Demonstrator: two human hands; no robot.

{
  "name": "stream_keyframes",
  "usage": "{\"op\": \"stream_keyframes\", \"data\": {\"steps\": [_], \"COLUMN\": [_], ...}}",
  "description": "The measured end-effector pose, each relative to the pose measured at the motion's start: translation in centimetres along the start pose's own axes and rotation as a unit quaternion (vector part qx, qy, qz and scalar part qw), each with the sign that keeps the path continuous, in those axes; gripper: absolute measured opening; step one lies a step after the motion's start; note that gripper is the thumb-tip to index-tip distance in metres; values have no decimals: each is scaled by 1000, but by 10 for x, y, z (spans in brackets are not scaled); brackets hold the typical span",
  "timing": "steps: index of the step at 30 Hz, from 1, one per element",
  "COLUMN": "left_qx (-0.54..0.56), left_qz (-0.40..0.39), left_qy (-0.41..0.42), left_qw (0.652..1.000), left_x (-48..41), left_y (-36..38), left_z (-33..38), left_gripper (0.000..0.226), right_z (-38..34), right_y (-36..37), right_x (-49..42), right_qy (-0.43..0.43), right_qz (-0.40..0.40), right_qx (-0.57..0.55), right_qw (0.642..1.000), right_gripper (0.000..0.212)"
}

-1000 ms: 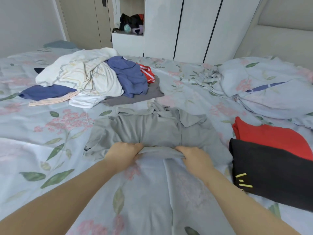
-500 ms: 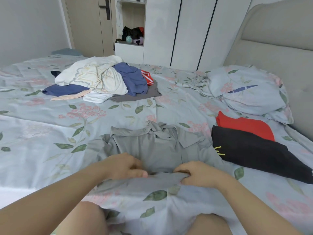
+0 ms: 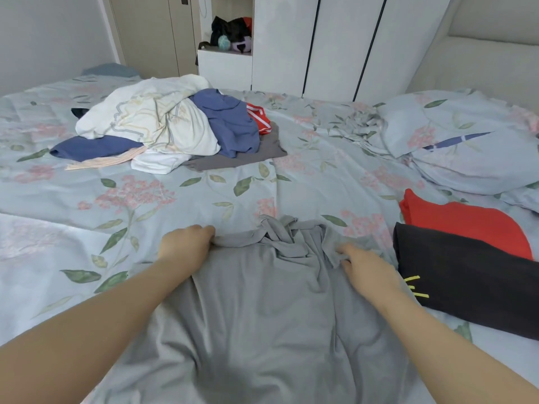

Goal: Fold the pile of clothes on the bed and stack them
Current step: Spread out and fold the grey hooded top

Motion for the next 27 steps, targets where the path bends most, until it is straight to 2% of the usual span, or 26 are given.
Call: {"op": "stream_keyframes", "data": {"steps": [2, 3, 4, 6, 7, 8, 9, 11, 13, 15, 17, 19, 20, 22, 24, 26, 27], "left_qx": [18, 59, 115, 221, 261, 294, 313, 286, 163, 90, 105, 125, 127, 131, 157, 181, 226], "left_qz": [0, 0, 8, 48, 58, 48, 24, -28, -42, 7, 77, 93, 75, 8, -55, -79, -86], "left_qy": [-12, -31, -57, -118, -139, -148, -149, -138, -127, -95, -7, 91, 129, 167, 172, 179, 169], "left_qw": [1000, 998, 992, 967, 953, 943, 938, 948, 977, 991, 991, 984, 981, 977, 971, 964, 956], "left_x": [-19, -29, -39, -59, -67, -71, -71, -65, -51, -38, -34, -37, -41, -50, -63, -75, -81], "left_y": [-11, -18, -26, -37, -37, -34, -30, -14, 1, 8, 9, 8, 9, 16, 17, 8, 2], "left_z": [-8, -13, -20, -31, -35, -36, -35, -31, -27, -21, -8, 10, 18, 27, 23, 16, 12], "left_gripper": [25, 25, 25, 28, 33, 42, 53, 66, 64, 57, 50, 49, 50, 48, 33, 17, 9], "right_z": [0, 1, 2, 3, 3, 0, -4, -17, -23, -28, -39, -57, -64, -70, -68, -65, -65], "right_y": [-6, -11, -16, -28, -34, -37, -37, -34, -17, -2, 6, 13, 16, 13, 0, -17, -27], "right_x": [-21, -33, -46, -67, -73, -76, -75, -64, -55, -52, -53, -57, -61, -68, -76, -84, -89], "right_qy": [10, 31, 64, 137, 149, 142, 123, 69, 17, -24, -75, -144, -167, -161, -137, -118, -99], "right_qz": [47, 78, 108, 162, 169, 149, 120, 74, 49, 59, 58, 19, 3, -10, -31, -73, -79], "right_qx": [-23, -99, -216, -464, -528, -542, -513, -431, -334, -220, -164, -128, -113, -112, -138, -176, -215], "right_qw": [999, 992, 968, 860, 819, 815, 841, 897, 941, 973, 982, 981, 979, 980, 980, 975, 968], "right_gripper": [25, 22, 18, 11, 18, 38, 56, 67, 61, 50, 46, 45, 41, 26, 18, 15, 15]}}
Point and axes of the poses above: each hand's wrist, its own x-axis away from the middle knuckle, its own y-axis out of the palm, z = x × y, the point moved 2 cm from there along -x, towards the middle knuckle
